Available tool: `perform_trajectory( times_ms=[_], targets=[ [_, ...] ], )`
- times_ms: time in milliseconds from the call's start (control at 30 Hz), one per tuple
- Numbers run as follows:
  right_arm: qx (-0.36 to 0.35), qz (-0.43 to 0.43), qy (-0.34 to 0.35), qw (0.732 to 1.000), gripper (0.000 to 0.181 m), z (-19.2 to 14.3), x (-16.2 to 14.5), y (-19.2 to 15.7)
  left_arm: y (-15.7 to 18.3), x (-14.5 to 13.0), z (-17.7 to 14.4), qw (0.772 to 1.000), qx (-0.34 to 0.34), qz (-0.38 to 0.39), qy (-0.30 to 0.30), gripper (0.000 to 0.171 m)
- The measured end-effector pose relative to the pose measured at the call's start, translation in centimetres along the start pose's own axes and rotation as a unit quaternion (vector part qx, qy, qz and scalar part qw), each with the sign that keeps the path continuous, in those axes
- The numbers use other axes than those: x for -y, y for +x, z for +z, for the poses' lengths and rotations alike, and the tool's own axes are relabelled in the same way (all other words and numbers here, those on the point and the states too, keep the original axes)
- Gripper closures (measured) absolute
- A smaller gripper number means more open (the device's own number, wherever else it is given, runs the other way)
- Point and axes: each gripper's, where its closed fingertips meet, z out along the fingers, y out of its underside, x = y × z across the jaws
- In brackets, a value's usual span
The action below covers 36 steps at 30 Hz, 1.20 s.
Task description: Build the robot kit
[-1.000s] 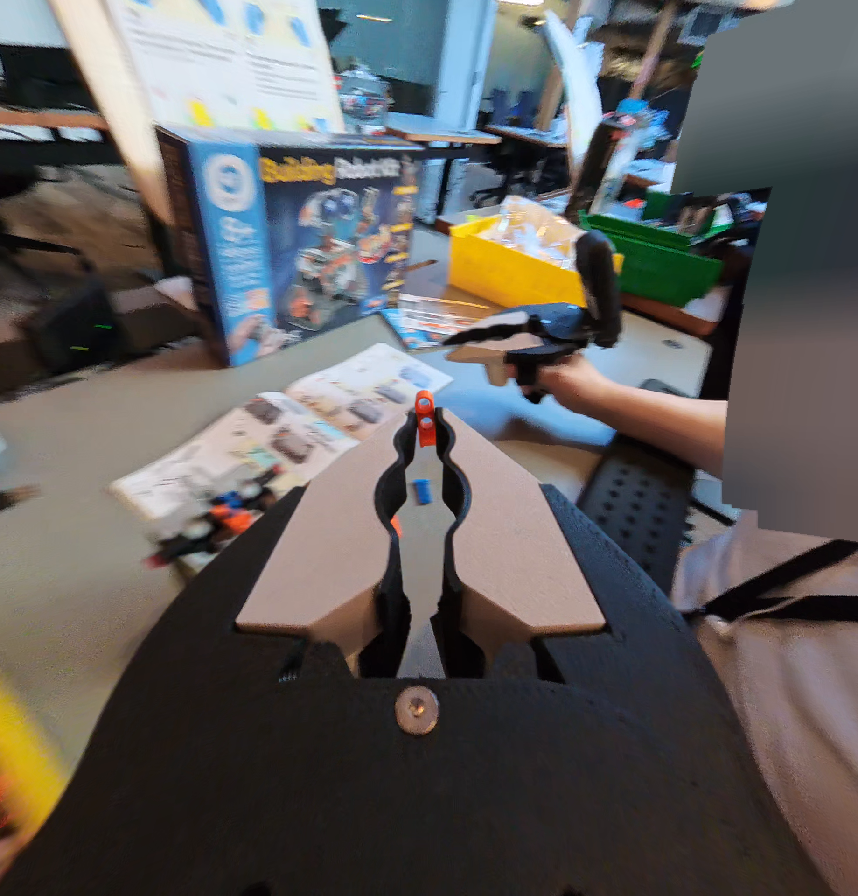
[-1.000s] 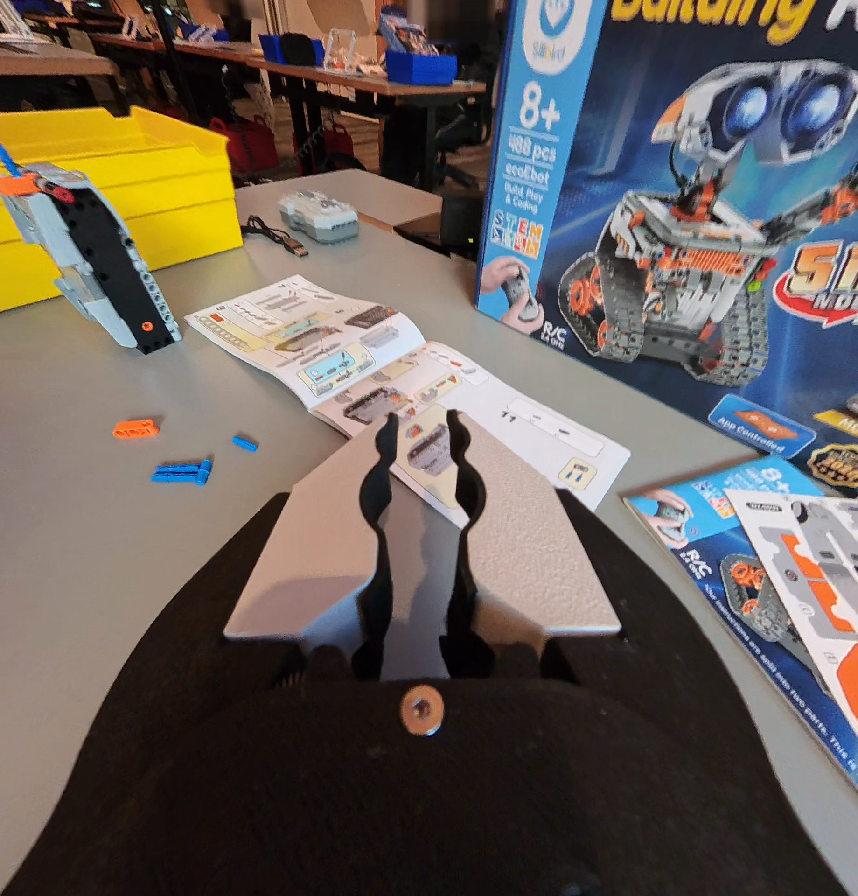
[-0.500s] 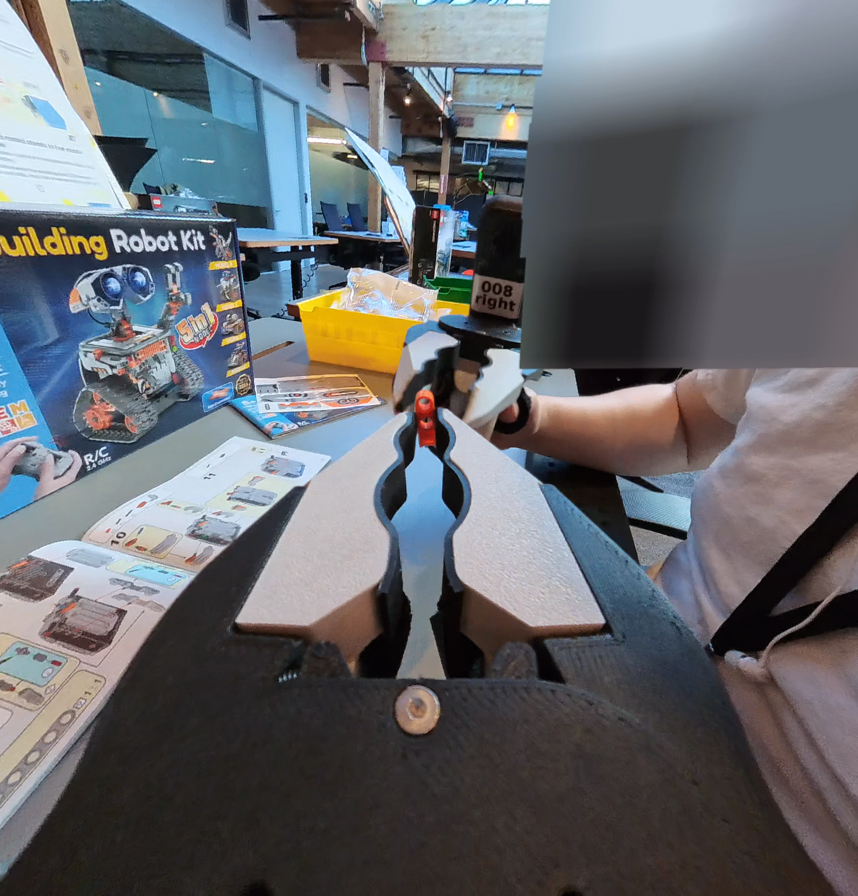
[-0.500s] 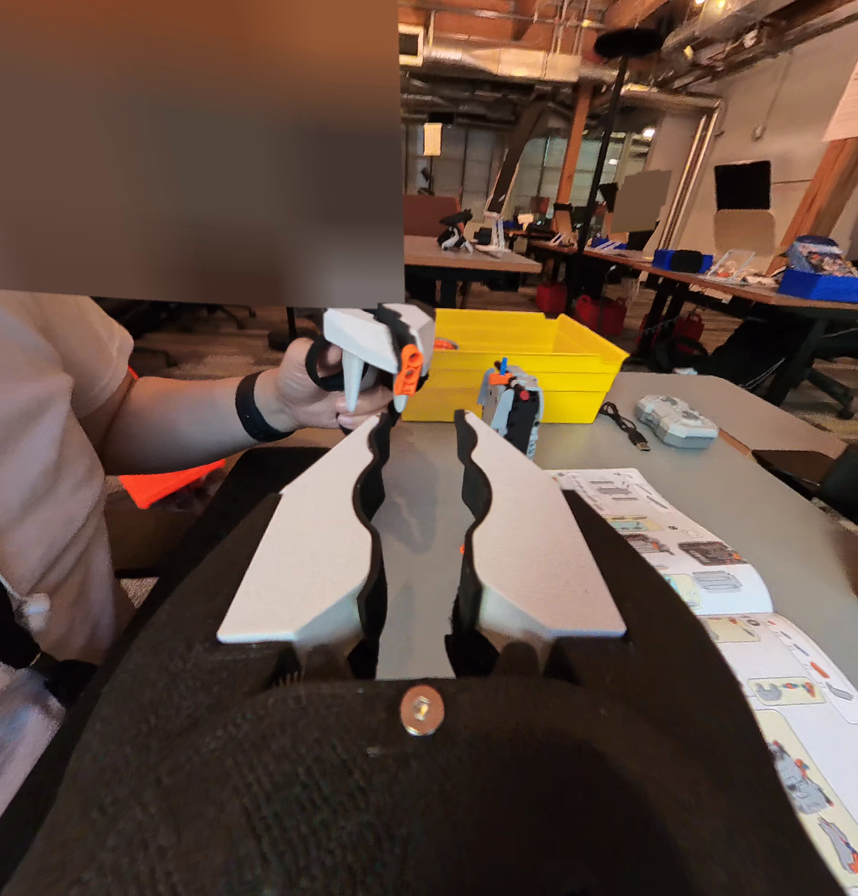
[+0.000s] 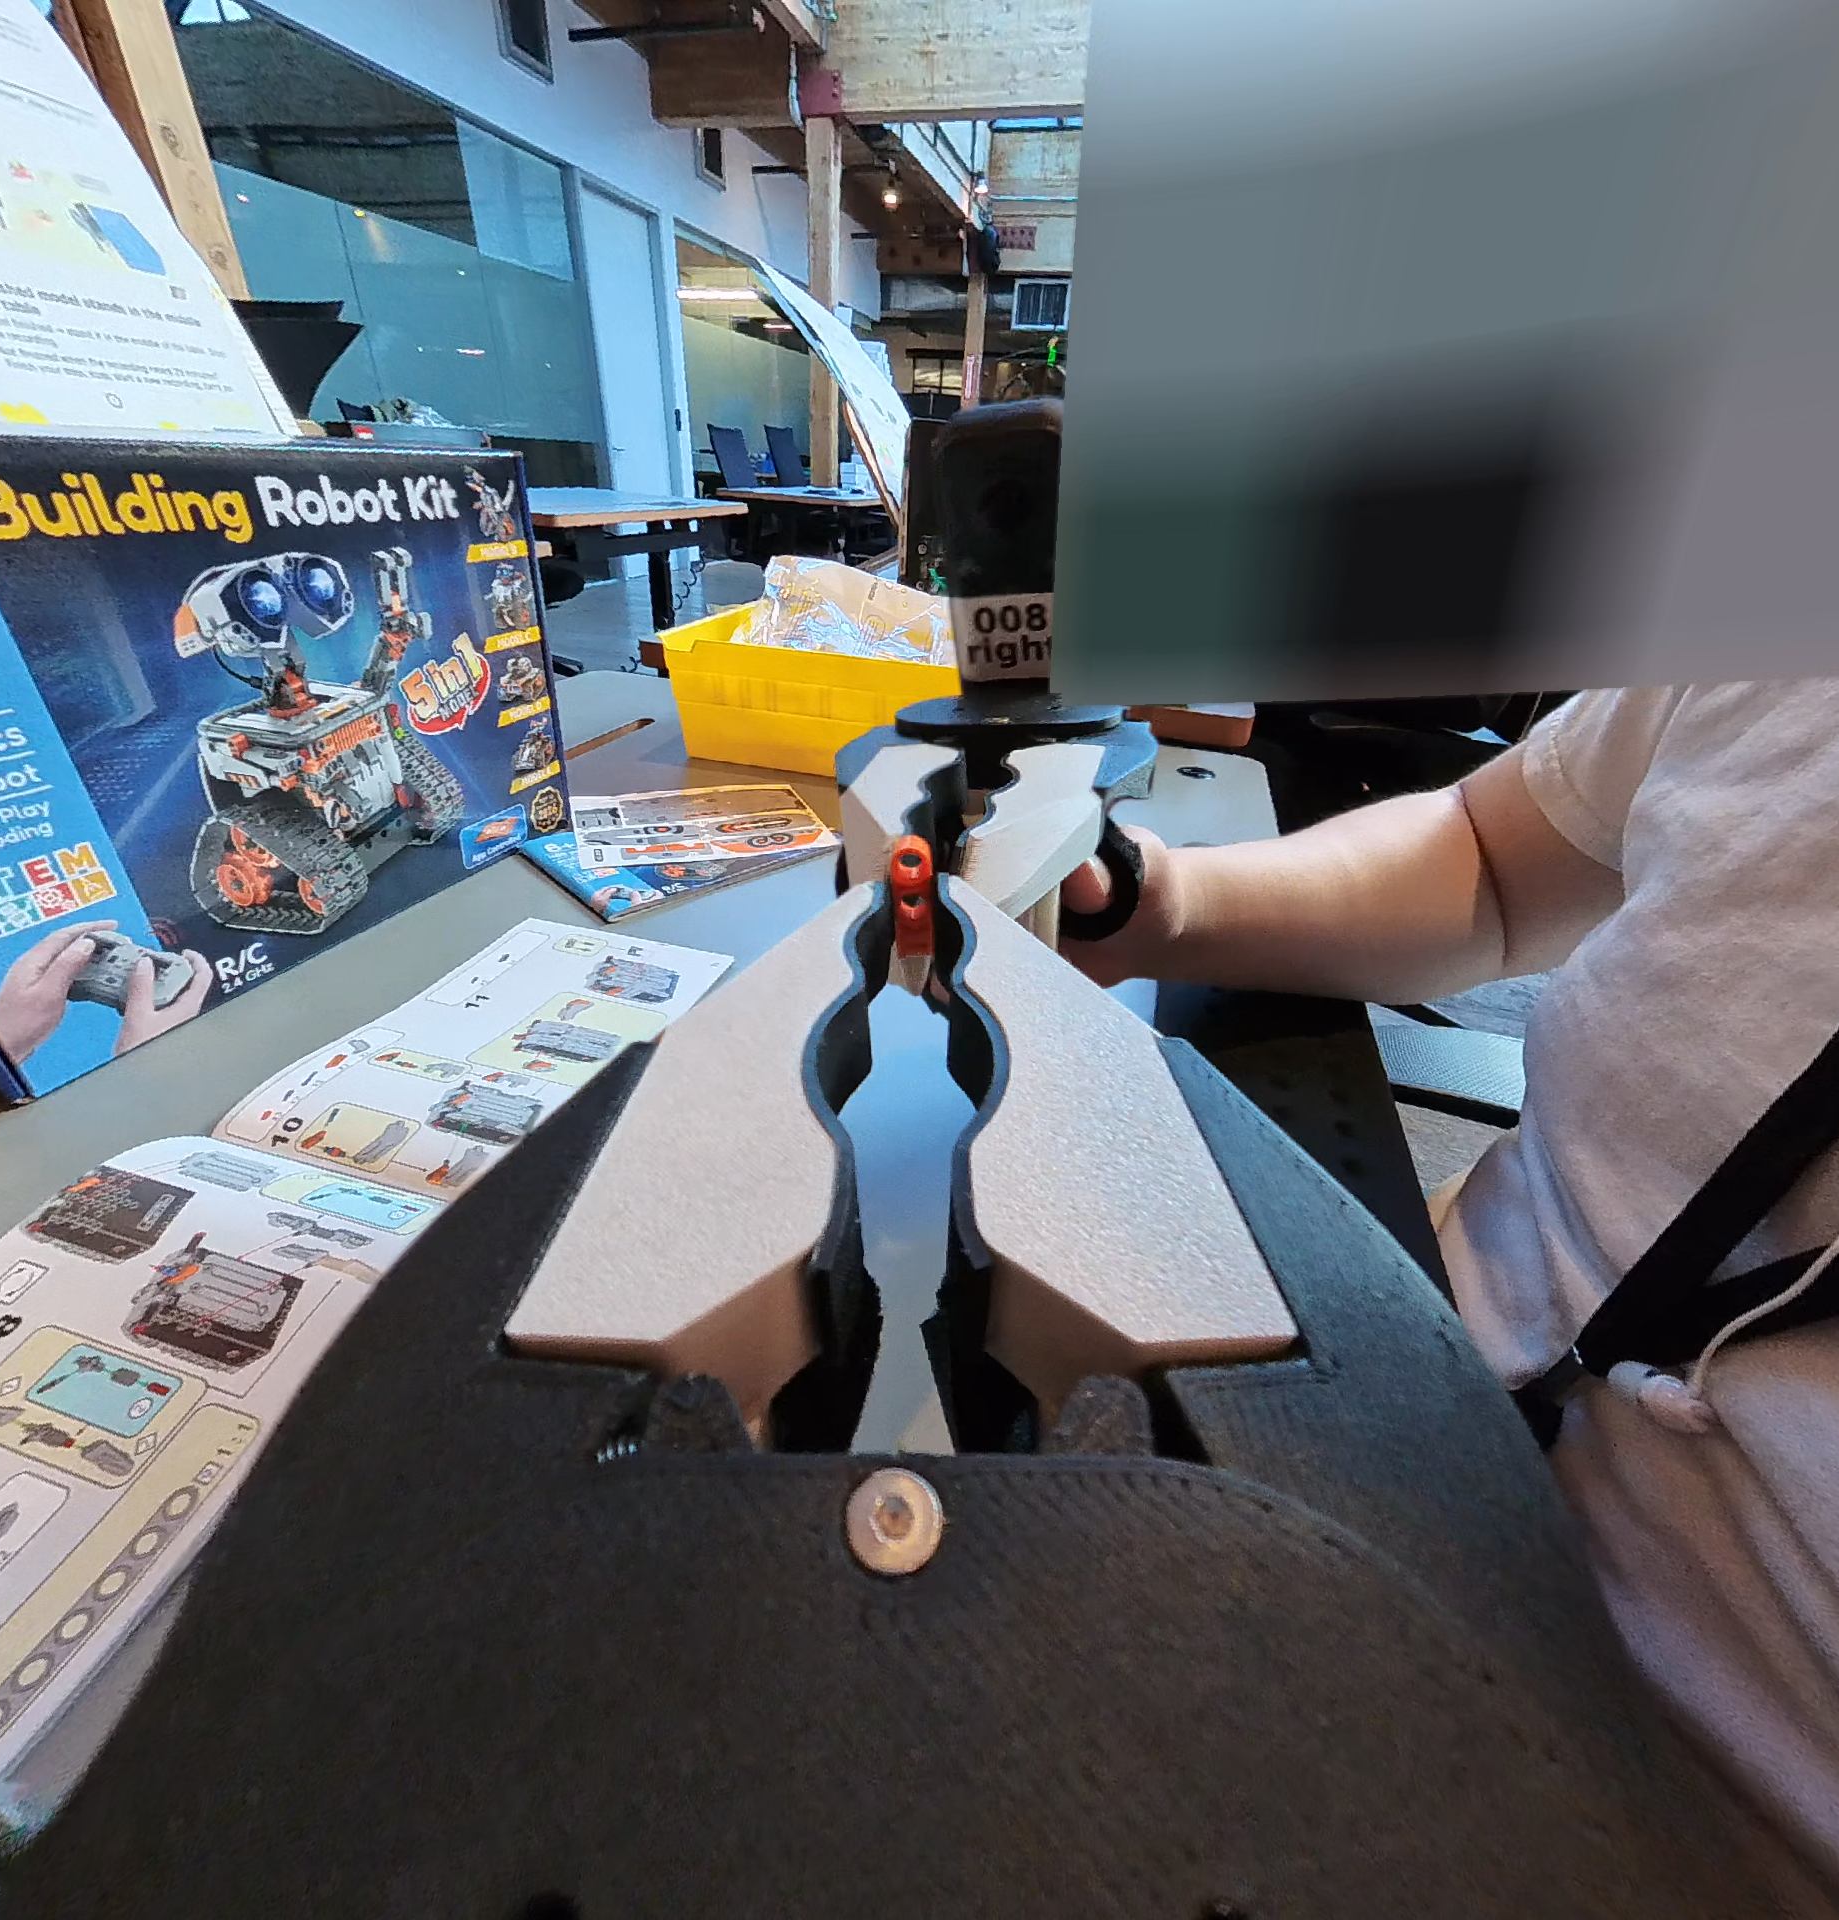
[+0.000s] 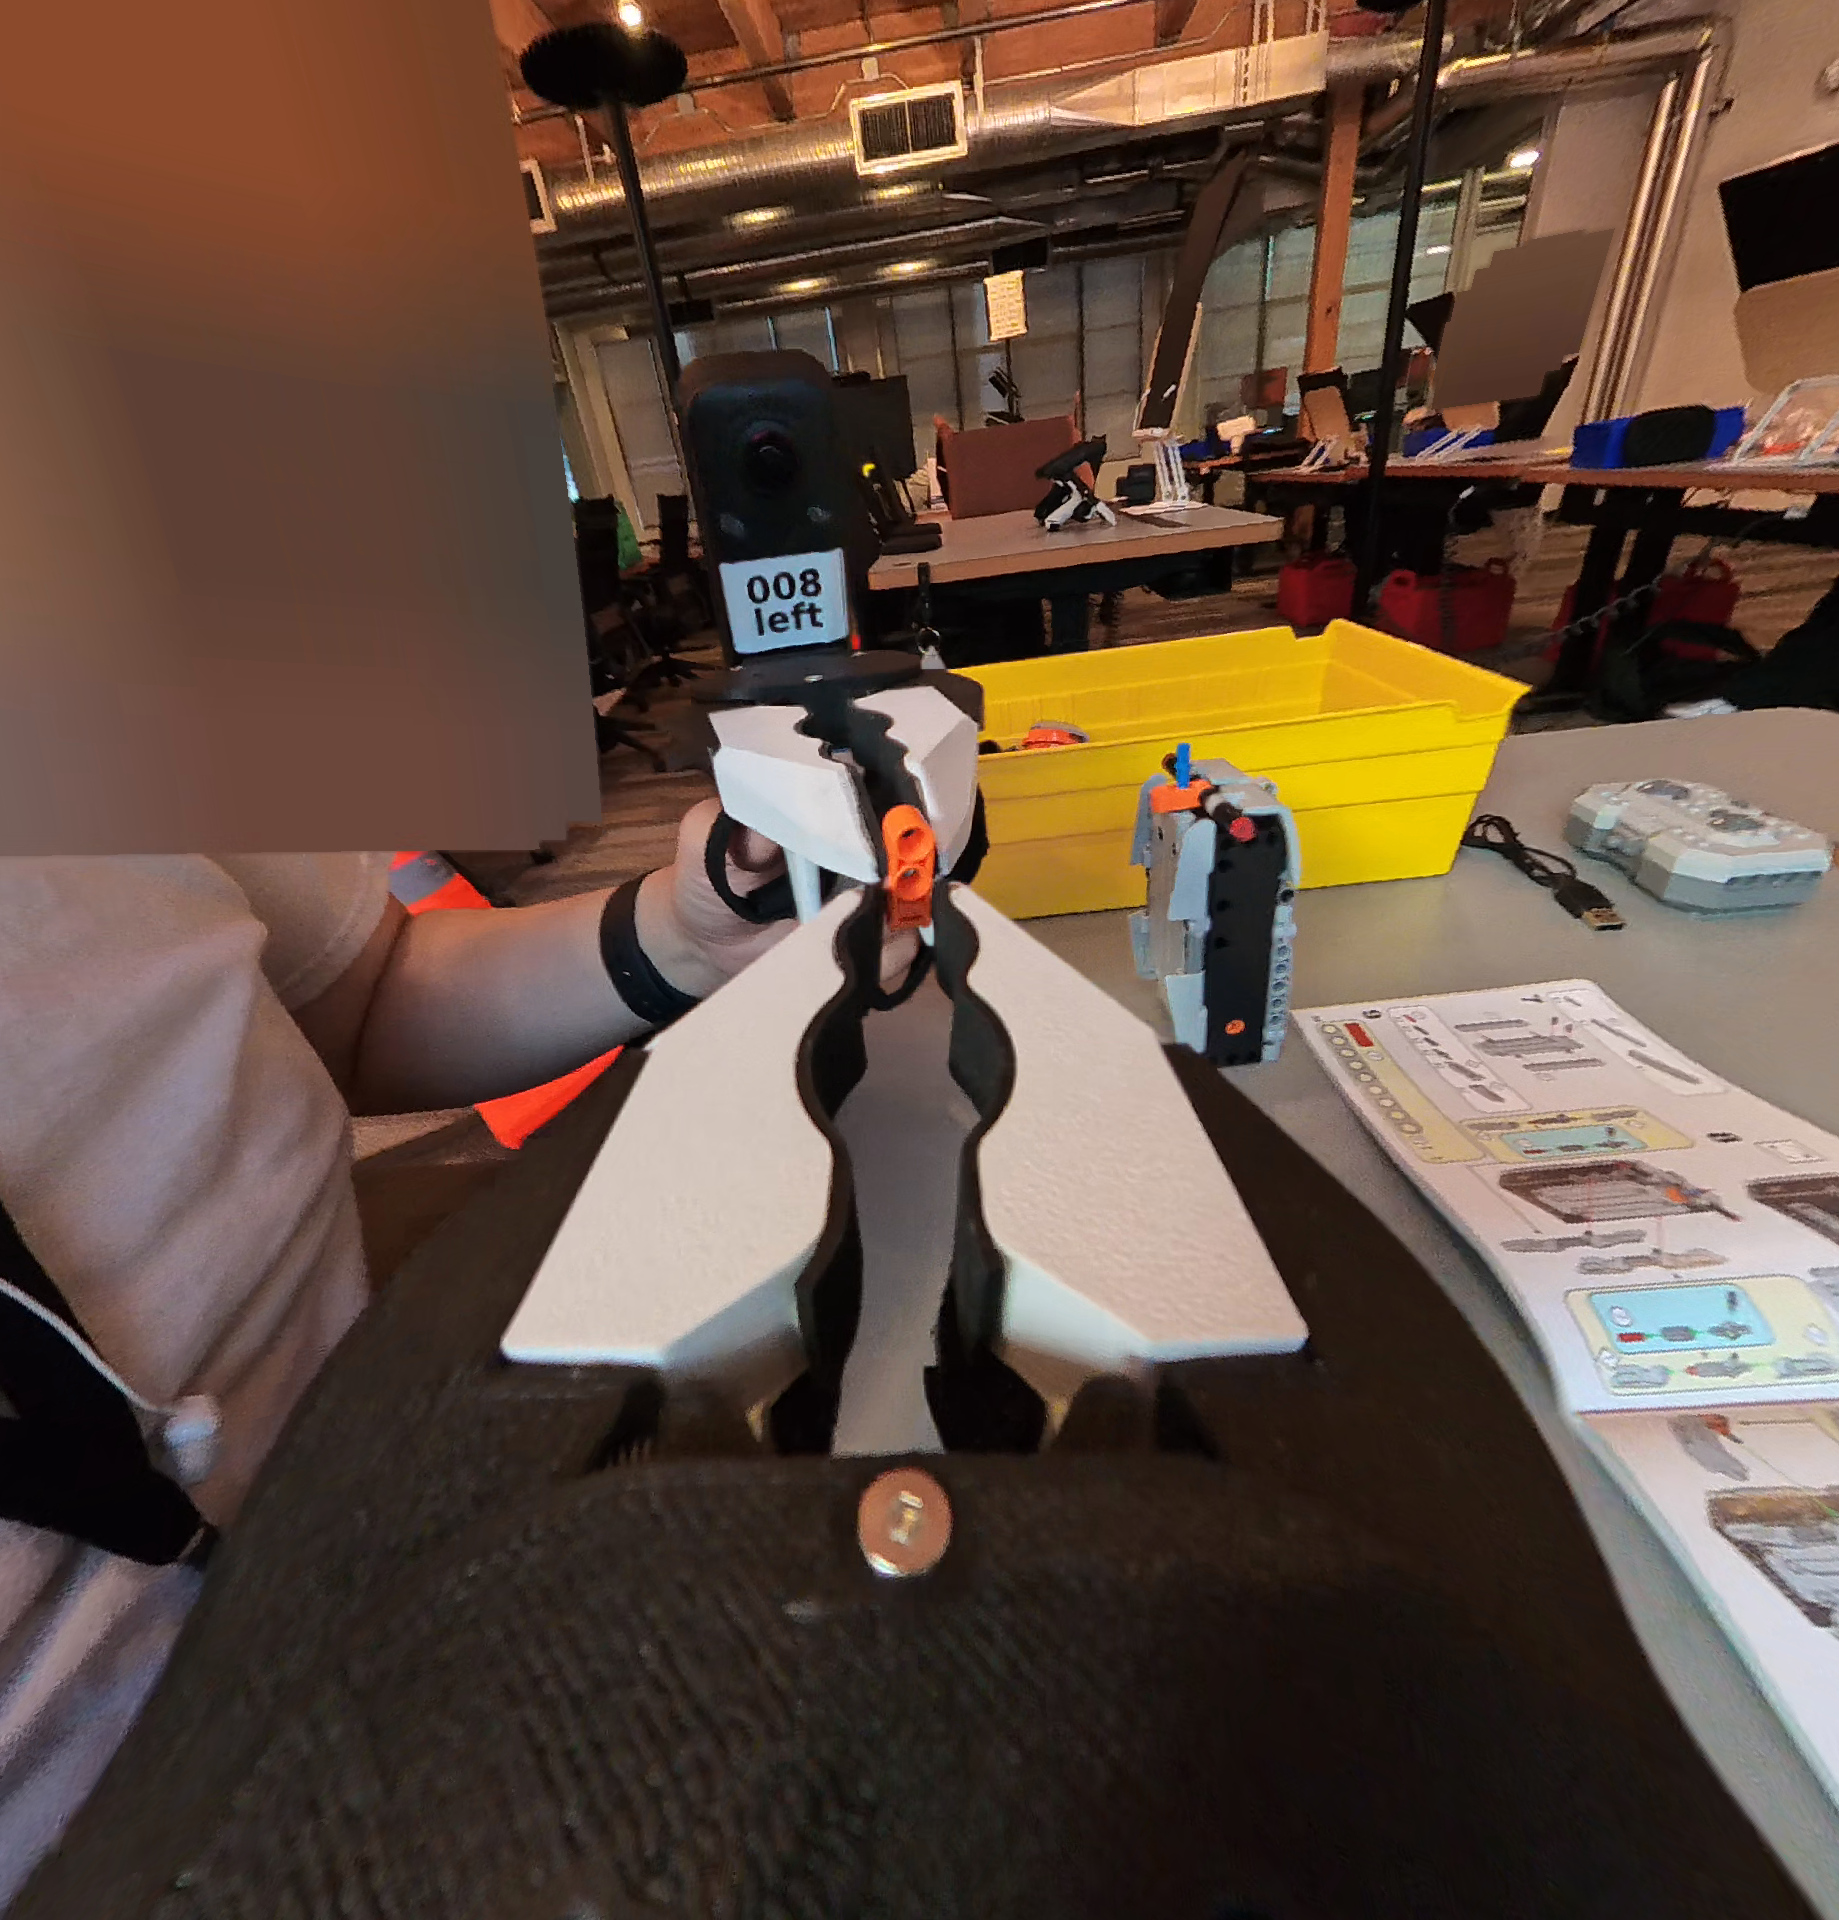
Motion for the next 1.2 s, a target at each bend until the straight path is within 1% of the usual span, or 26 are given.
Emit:
perform_trajectory(
  times_ms=[67, 133, 167, 200, 233, 267, 300, 333, 400, 433, 500, 567, 633, 800, 867, 933, 967, 1033, 1100, 1200],
  targets=[
    [0.012, 0.023, 0.005, 1.0, 0.174, -0.1, -0.1, -0.1, 0.1, -0.1, 0.1, 1.0, -0.011, -0.01, 0.001, 0.167],
    [0.007, 0.025, -0.002, 1.0, 0.175, -0.2, -0.6, 0.1, -0.1, -0.7, 0.1, 0.999, -0.012, -0.03, -0.015, 0.166],
    [-0.006, 0.013, -0.01, 1.0, 0.175, -0.3, -1.0, 0.3, -0.5, -1.2, 0.1, 0.998, -0.004, -0.046, -0.031, 0.156],
    [-0.027, -0.012, -0.018, 0.999, 0.174, -0.5, -1.3, 0.7, -0.8, -1.6, 0.0, 0.997, 0.005, -0.065, -0.05, 0.138],
    [-0.062, -0.056, -0.028, 0.996, 0.174, -0.7, -1.6, 1.3, -1.1, -2.1, -0.2, 0.994, 0.015, -0.083, -0.068, 0.128],
    [-0.107, -0.117, -0.041, 0.986, 0.174, -1.1, -1.8, 2.0, -1.4, -2.5, -0.4, 0.991, 0.026, -0.098, -0.085, 0.128],
    [-0.153, -0.191, -0.056, 0.968, 0.175, -1.6, -1.8, 2.6, -1.7, -2.8, -0.7, 0.988, 0.043, -0.109, -0.1, 0.129],
    [-0.186, -0.271, -0.075, 0.941, 0.175, -1.9, -1.8, 2.9, -2.0, -3.2, -1.0, 0.985, 0.065, -0.117, -0.113, 0.131],
    [-0.229, -0.408, -0.119, 0.876, 0.174, -2.0, -2.0, 3.1, -2.0, -3.5, -1.1, 0.977, 0.09, -0.143, -0.131, 0.131],
    [-0.24, -0.452, -0.139, 0.848, 0.174, -1.9, -2.3, 3.1, -1.6, -3.4, -1.0, 0.975, 0.089, -0.157, -0.133, 0.13],
    [-0.247, -0.501, -0.179, 0.81, 0.174, -1.5, -3.4, 3.5, -1.2, -3.3, -0.7, 0.972, 0.093, -0.167, -0.139, 0.128],
    [-0.25, -0.53, -0.206, 0.784, 0.174, -1.2, -4.2, 3.7, -1.8, -4.4, -1.1, 0.962, 0.125, -0.155, -0.185, 0.133],
    [-0.25, -0.553, -0.215, 0.765, 0.174, -0.9, -4.5, 3.5, -2.5, -5.6, -1.3, 0.952, 0.15, -0.141, -0.226, 0.14],
    [-0.245, -0.584, -0.239, 0.736, 0.174, -0.6, -5.5, 3.5, -1.8, -7.2, -0.1, 0.939, 0.116, -0.194, -0.259, 0.15],
    [-0.245, -0.591, -0.252, 0.726, 0.175, -0.7, -5.9, 3.6, -1.7, -7.4, 0.2, 0.937, 0.107, -0.216, -0.252, 0.161],
    [-0.239, -0.593, -0.256, 0.725, 0.175, -0.7, -6.3, 3.7, -1.9, -7.8, 0.0, 0.935, 0.108, -0.234, -0.245, 0.163],
    [-0.231, -0.587, -0.254, 0.733, 0.173, -0.7, -6.5, 3.6, -2.2, -8.1, -0.4, 0.933, 0.118, -0.234, -0.247, 0.163],
    [-0.224, -0.557, -0.255, 0.758, 0.154, -0.7, -7.1, 3.9, -3.5, -9.4, -2.3, 0.924, 0.168, -0.213, -0.27, 0.163],
    [-0.235, -0.52, -0.273, 0.775, 0.151, -1.6, -7.6, 5.1, -4.8, -10.8, -4.4, 0.909, 0.217, -0.195, -0.298, 0.164],
    [-0.264, -0.453, -0.256, 0.812, 0.152, -3.1, -6.7, 6.7, -5.7, -12.7, -5.7, 0.894, 0.25, -0.174, -0.329, 0.164]
  ],
)
